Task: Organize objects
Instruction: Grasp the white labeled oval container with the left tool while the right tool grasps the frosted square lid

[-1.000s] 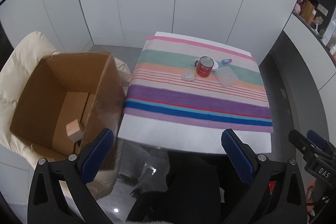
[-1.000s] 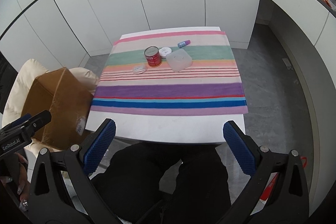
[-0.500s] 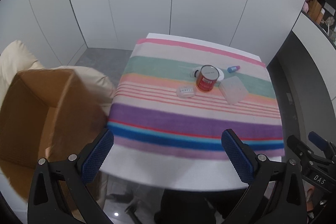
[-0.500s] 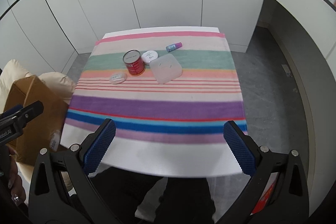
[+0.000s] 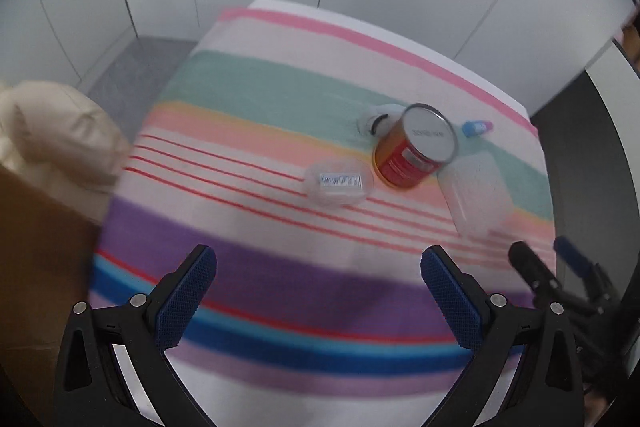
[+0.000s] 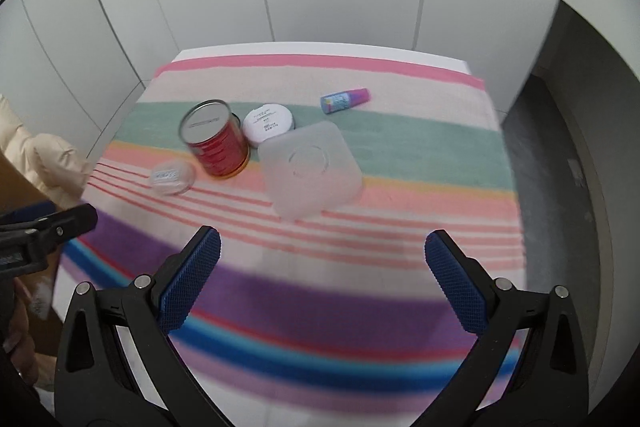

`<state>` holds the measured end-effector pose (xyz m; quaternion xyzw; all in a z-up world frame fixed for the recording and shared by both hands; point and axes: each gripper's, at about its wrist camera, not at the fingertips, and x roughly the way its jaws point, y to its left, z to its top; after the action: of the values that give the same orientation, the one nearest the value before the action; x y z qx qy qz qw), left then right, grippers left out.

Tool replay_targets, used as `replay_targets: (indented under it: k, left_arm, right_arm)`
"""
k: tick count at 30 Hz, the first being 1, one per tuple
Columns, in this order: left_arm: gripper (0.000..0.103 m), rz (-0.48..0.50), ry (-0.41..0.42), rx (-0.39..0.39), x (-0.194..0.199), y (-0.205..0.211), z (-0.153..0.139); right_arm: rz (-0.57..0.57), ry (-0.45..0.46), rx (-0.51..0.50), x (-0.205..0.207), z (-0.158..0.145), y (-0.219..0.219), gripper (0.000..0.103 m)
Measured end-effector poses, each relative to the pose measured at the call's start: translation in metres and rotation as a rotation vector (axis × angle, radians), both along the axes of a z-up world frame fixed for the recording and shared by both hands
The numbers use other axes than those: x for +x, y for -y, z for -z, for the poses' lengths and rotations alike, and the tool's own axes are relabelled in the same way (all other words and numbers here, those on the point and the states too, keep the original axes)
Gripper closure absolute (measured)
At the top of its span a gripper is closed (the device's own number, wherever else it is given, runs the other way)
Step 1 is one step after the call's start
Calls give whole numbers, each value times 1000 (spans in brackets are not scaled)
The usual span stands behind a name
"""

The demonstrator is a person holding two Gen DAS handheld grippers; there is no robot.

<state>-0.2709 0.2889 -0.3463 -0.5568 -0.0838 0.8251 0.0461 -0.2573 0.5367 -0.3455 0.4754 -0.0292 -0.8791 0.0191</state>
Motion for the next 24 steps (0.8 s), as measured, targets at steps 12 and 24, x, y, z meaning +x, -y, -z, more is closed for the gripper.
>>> replay_targets:
  k: [12, 24]
  left_arm:
    - [44, -9, -43, -55, -58, -35, 55]
    - [44, -10, -65, -111, -46, -31, 33]
  right_arm:
    - [-99, 36, 43, -71, 57, 17, 3]
    - [-37, 32, 49, -65, 33, 21, 18]
